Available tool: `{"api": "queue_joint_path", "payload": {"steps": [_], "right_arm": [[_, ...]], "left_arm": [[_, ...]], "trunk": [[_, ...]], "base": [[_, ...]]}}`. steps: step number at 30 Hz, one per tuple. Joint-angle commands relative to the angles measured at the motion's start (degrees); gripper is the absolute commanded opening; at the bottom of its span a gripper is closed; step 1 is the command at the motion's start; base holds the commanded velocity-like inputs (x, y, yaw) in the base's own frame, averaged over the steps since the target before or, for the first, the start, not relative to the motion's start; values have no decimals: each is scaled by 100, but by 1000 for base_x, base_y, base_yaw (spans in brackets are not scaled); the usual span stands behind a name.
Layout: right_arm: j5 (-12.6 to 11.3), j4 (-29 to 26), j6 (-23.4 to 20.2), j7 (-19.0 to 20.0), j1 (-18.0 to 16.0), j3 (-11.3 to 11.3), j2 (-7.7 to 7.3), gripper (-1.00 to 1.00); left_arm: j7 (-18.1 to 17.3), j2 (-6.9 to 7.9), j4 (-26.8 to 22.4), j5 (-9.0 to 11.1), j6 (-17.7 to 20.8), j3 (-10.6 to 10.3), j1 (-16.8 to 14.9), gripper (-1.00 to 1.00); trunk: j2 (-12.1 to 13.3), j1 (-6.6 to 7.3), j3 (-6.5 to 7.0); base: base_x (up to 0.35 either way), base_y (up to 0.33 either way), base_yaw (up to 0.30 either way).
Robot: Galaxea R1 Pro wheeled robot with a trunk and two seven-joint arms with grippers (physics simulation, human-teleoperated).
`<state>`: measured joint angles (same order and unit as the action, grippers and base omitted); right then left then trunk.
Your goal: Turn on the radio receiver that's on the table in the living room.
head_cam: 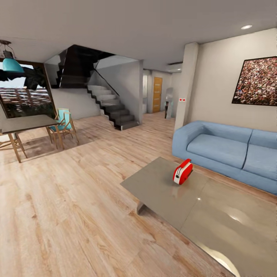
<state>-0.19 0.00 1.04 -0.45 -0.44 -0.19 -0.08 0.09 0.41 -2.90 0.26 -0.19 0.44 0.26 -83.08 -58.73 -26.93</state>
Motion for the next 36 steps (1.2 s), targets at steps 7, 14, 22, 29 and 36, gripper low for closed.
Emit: {"api": "queue_joint_path", "payload": {"steps": [7, 14, 22, 29, 36], "right_arm": [[1, 0, -4, 1, 0, 1, -10, 100], [1, 0, -7, 1, 0, 1, -2, 100], [10, 0, -12, 2, 0, 1, 5, 100], [10, 0, -12, 1, 0, 9, 8, 100], [18, 0, -8, 3, 0, 10, 8, 100]], "left_arm": [[-42, 23, 0, 8, 2, 0, 0, 100], [-52, 24, 0, 9, 2, 0, 0, 100], [-60, 21, 0, 9, 2, 0, 0, 100], [-62, 20, 0, 9, 7, 0, 0, 100], [-62, 20, 0, 17, 10, 0, 0, 100]], "trunk": [[0, 0, 0], [0, 0, 0], [0, 0, 0], [0, 0, 0], [0, 0, 0]], "base": [[149, 68, -10], [296, 153, 0], [303, 158, 0], [304, 159, 0], [313, 111, 0]]}}
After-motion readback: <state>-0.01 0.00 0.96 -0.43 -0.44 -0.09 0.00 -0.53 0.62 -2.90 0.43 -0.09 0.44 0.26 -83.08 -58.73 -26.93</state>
